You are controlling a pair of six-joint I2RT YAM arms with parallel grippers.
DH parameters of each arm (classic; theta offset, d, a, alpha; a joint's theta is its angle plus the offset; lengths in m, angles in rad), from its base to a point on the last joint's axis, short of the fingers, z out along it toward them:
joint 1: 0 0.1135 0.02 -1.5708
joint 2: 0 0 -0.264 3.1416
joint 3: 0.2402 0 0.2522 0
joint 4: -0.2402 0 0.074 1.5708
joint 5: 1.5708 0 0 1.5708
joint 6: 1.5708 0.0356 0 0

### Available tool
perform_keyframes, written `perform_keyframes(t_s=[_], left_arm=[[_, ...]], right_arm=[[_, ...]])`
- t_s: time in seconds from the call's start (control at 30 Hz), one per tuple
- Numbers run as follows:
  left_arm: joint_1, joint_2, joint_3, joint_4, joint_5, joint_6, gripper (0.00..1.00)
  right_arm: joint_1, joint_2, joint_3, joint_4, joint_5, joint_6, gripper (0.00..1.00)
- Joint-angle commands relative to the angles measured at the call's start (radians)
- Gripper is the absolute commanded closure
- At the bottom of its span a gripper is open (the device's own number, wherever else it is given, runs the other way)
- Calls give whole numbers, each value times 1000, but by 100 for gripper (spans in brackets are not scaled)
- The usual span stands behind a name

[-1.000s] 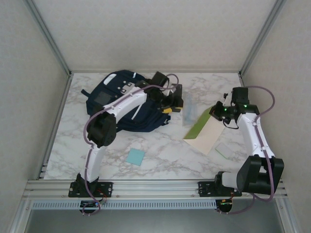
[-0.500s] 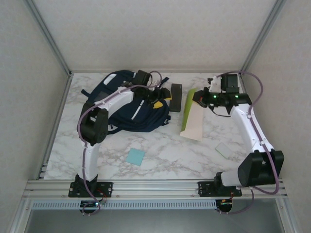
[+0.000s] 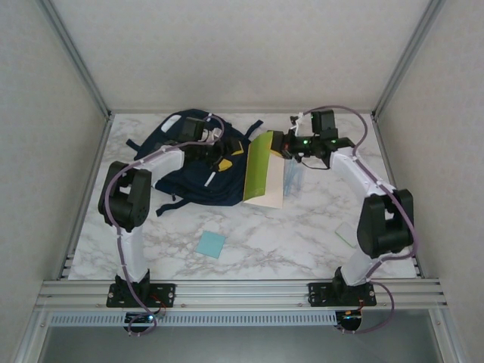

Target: Pack books, pencil case, and school supplies into a backpack

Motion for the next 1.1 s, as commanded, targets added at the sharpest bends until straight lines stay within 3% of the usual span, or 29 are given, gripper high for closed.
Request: perform_keyframes(t_s=[0.0, 0.4, 0.63, 0.87, 0.97, 1.07], left_arm=[[-9, -14, -16, 53, 27, -20, 20], [-70, 43, 102, -162, -60, 97, 20], [-111, 106, 184, -274, -86, 150, 25], [-143, 138, 204, -282, -74, 143, 61], [-146, 131, 213, -286, -75, 142, 70], [-146, 107, 229, -303, -88, 147, 95]], right_arm=[[-3, 83, -56, 25, -18, -45, 100], [-85, 142, -117, -119, 149, -157, 100], [-76, 198, -106, -94, 148, -144, 100], [-46, 219, -96, -76, 155, -133, 100], [-47, 209, -96, -77, 157, -128, 100], [-46, 182, -93, -98, 173, -125, 96]])
